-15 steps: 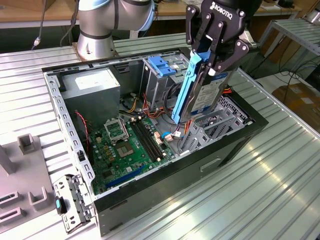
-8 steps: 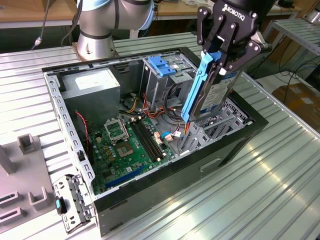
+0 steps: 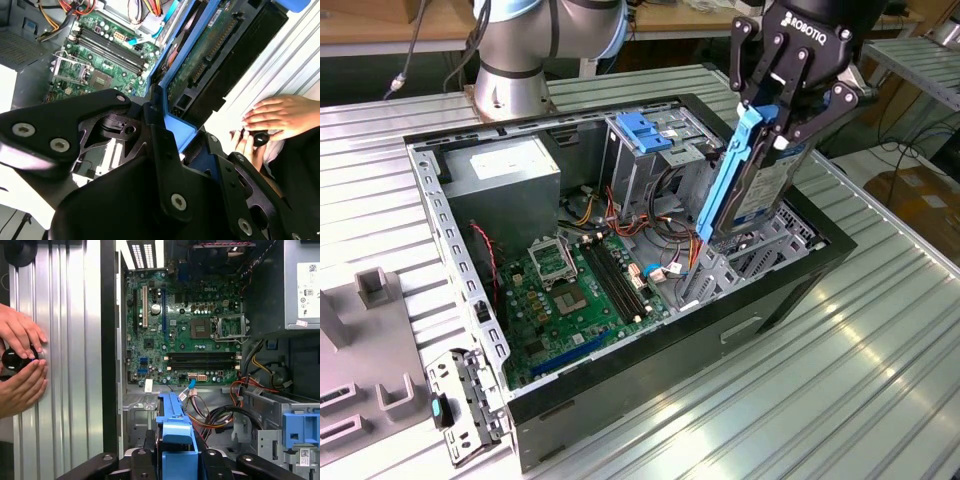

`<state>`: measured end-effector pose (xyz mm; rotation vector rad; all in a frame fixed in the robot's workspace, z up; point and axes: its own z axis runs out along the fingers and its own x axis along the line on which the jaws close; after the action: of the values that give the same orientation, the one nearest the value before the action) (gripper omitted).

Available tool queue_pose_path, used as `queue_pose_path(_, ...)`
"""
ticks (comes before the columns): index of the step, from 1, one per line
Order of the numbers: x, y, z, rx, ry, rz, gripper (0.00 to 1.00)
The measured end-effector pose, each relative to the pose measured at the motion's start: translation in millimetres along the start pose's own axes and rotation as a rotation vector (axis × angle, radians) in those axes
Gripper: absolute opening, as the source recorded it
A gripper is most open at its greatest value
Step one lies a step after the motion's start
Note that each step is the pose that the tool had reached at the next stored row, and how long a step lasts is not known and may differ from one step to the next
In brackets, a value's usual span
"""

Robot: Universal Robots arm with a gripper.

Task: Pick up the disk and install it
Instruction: 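Insert the disk into the insertion slot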

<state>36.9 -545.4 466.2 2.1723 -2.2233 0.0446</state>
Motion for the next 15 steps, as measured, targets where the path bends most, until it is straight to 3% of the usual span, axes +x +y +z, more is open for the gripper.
queue_pose_path(4,-0.2,-10.7,1.9,0.0001,0.0065,0.0,0.37)
queue_pose_path(8,-0.7,-23.3,6.4,0.0005,0.0184,0.0,0.37)
queue_pose_path(12,-0.9,-24.4,11.0,0.0004,0.0191,0.0,0.37)
queue_pose_path(15,-1.2,-26.0,18.4,0.0005,0.0191,0.0,0.37)
